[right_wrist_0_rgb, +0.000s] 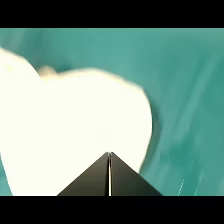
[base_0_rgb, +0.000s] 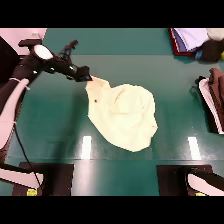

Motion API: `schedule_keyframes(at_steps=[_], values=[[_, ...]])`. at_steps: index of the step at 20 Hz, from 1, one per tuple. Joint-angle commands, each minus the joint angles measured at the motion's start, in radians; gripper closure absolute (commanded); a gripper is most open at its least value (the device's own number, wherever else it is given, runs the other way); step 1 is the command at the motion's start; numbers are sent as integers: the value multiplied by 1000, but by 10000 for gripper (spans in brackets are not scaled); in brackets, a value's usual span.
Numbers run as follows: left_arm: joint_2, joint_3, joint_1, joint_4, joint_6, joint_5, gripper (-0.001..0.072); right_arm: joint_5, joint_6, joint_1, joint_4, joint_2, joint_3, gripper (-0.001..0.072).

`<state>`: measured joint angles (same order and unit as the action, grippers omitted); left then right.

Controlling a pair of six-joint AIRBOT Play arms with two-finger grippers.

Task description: Fold the shirts.

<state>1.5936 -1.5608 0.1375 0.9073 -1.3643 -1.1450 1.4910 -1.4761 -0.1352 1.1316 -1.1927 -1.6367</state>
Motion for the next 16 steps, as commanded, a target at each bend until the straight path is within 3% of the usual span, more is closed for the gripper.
schedule_keyframes(at_steps=[1, 2, 3, 8, 16], values=[[-53, -28, -44, 77, 11, -42, 680, -76, -9, 0, 27, 31, 331, 526], [-54, -27, -43, 90, 11, -55, 680, -110, -9, 0, 13, 24, 432, 295], [-54, -27, -44, 91, 11, -69, 681, -136, -8, -2, 5, 9, 512, 266], [-54, -27, -43, 89, 11, -71, 680, -266, 31, -65, -83, -132, 729, 269], [-54, -27, -43, 89, 11, -75, 680, -533, 32, -83, -172, -192, 658, 268]])
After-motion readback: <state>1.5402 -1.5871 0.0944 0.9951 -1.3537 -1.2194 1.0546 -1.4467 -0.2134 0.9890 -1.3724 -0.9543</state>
